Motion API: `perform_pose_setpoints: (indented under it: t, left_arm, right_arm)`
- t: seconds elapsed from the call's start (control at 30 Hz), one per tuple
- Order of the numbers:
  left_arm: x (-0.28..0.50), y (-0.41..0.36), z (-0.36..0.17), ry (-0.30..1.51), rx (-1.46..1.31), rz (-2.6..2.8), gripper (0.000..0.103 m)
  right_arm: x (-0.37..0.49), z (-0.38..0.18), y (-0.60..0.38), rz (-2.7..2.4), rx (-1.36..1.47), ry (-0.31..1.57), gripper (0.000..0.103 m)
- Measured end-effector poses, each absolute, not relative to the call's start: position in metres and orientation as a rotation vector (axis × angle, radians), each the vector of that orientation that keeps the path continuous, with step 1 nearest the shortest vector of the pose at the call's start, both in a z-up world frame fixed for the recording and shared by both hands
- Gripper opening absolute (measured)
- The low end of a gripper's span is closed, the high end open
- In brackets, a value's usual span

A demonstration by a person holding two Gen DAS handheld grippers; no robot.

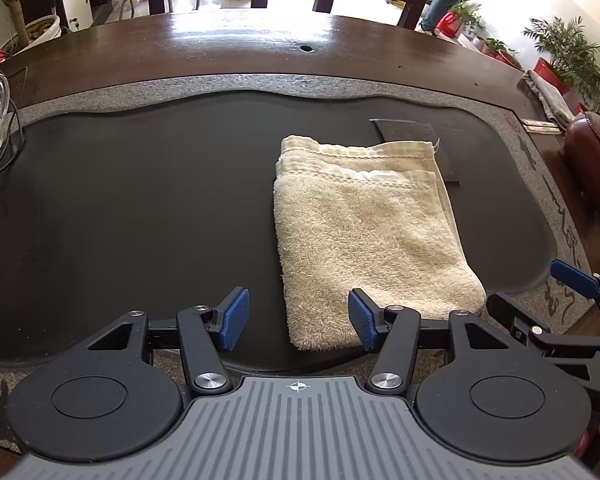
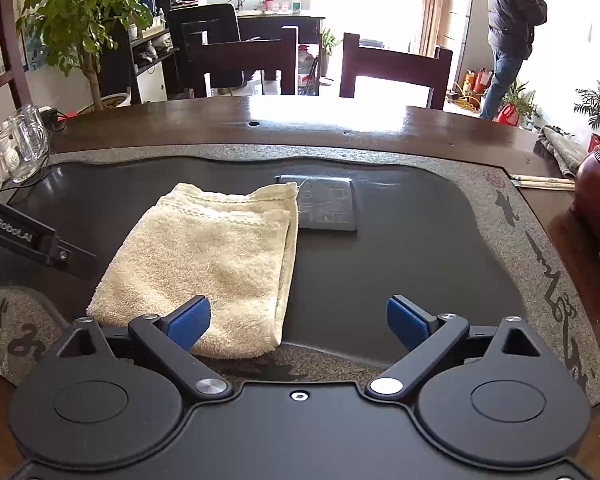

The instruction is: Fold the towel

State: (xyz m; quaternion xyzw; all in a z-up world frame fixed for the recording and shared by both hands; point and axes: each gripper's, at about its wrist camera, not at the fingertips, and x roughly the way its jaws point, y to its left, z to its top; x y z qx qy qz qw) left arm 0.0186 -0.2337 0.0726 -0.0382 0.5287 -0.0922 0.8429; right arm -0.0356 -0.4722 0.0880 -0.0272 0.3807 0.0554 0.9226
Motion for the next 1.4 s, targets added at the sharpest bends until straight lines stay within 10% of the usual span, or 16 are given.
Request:
perform_pose_setpoints:
  t: [1.4]
  left_arm:
    - [-0.015, -0.228, 0.076, 1.069, 0.122, -0.082, 0.056]
  right_arm:
    - [-0.037, 0.097, -0.463, 0.145, -0.046, 0.753, 0.103]
